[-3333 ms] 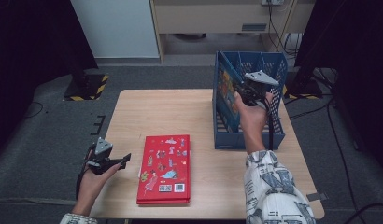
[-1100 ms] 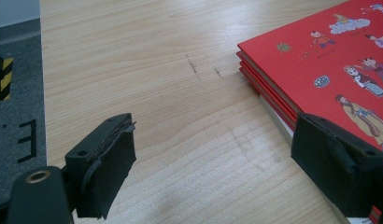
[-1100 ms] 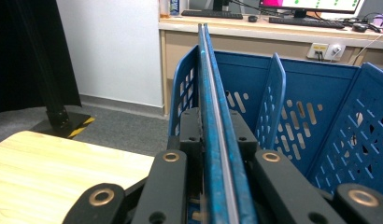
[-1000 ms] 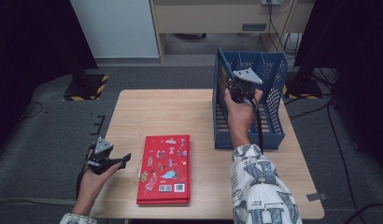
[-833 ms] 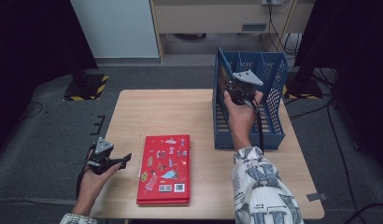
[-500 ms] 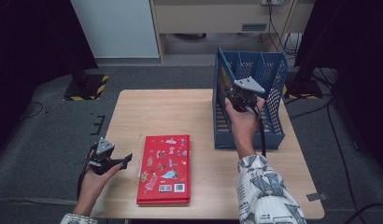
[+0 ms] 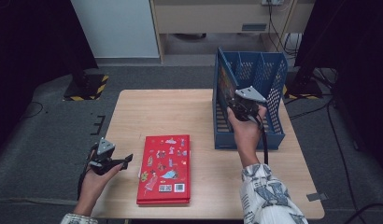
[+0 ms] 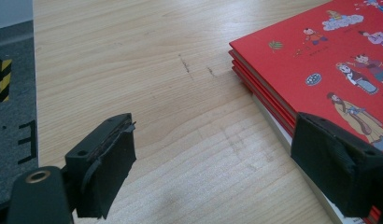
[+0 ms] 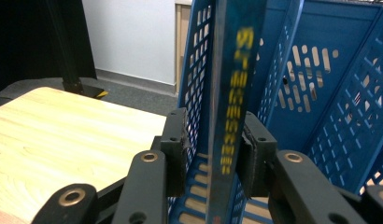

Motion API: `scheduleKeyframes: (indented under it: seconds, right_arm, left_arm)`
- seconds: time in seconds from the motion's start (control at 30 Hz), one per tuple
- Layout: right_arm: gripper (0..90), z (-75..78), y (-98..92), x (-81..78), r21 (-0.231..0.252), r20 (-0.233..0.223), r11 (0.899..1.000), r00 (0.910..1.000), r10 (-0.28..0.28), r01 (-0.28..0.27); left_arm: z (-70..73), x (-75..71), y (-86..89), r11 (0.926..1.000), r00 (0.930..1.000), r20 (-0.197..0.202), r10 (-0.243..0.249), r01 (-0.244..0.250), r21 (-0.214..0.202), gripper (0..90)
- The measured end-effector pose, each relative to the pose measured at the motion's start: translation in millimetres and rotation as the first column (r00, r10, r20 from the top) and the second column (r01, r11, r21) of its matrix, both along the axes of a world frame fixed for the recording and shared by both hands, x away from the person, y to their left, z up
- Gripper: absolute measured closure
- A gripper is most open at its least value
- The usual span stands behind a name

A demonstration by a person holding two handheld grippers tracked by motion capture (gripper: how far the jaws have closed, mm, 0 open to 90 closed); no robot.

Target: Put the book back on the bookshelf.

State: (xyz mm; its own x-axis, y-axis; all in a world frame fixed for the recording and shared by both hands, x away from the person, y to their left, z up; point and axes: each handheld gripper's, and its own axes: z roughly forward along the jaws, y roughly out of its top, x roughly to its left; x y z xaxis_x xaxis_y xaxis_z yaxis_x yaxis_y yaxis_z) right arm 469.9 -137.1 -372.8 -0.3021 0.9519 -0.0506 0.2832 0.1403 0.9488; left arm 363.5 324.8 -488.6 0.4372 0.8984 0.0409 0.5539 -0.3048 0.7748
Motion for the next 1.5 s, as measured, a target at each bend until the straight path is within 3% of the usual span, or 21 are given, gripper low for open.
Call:
scheduleKeyframes:
  seconds: [0.73,1.0,1.5]
  right_arm:
    - [70.5,-18.1,-4.3,-7.3,-0.026,-0.036,1.000,0.9993,0.003,-0.004]
    - [78.2,-19.1,-5.4,-6.7,-0.042,-0.042,0.999,0.9991,-0.007,0.005]
    - [79.1,-17.2,2.7,-7.8,-0.050,-0.046,0.999,0.9987,-0.020,0.018]
  left_arm:
    - [-0.2,-0.1,-2.0,1.0000,1.0000,0.000,0.000,0.000,-0.002,12.9]
    - [-0.5,0.2,-2.1,1.0000,1.0000,0.000,-0.001,0.001,-0.002,13.0]
    - [-0.5,0.2,-2.1,1.0000,1.0000,0.001,-0.001,0.001,-0.001,13.2]
